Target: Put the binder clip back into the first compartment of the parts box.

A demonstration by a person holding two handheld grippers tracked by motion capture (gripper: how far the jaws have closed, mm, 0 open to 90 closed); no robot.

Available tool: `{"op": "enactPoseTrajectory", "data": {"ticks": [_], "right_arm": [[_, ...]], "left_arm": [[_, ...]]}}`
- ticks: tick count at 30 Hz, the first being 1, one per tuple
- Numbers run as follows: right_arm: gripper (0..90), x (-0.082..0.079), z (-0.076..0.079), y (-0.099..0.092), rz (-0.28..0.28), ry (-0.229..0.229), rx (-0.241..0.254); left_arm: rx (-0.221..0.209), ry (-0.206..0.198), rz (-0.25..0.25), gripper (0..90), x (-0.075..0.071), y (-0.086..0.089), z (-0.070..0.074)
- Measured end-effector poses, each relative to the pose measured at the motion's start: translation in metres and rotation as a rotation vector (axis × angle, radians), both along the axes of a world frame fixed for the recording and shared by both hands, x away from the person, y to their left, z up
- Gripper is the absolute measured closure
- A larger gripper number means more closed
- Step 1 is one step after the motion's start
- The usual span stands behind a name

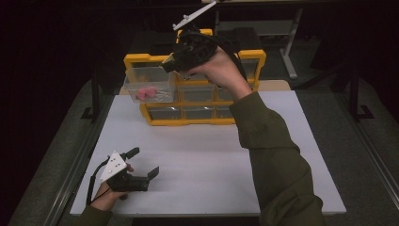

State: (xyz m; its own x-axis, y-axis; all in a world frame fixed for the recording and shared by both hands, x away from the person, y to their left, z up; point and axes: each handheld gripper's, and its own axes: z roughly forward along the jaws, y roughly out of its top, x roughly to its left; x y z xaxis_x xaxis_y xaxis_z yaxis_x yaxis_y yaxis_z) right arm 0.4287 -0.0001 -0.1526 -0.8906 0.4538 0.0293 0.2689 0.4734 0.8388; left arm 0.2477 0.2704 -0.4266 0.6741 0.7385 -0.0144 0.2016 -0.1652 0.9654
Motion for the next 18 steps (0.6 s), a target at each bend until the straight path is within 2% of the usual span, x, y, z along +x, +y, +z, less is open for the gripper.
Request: {"op": "enactPoseTrajectory", "data": {"ticks": [10,18], "right_arm": [[48.9,0.006,0.01,0.028,0.028,-0.005,-0.018],[48.9,0.01,0.007,0.052,0.054,-0.006,-0.032]], "left_arm": [[0.006,0.005,-0.002,0.0,-0.001,0.001,0.001],[0.011,-0.001,-0.007,0.0,-0.001,0.0,0.002]]}}
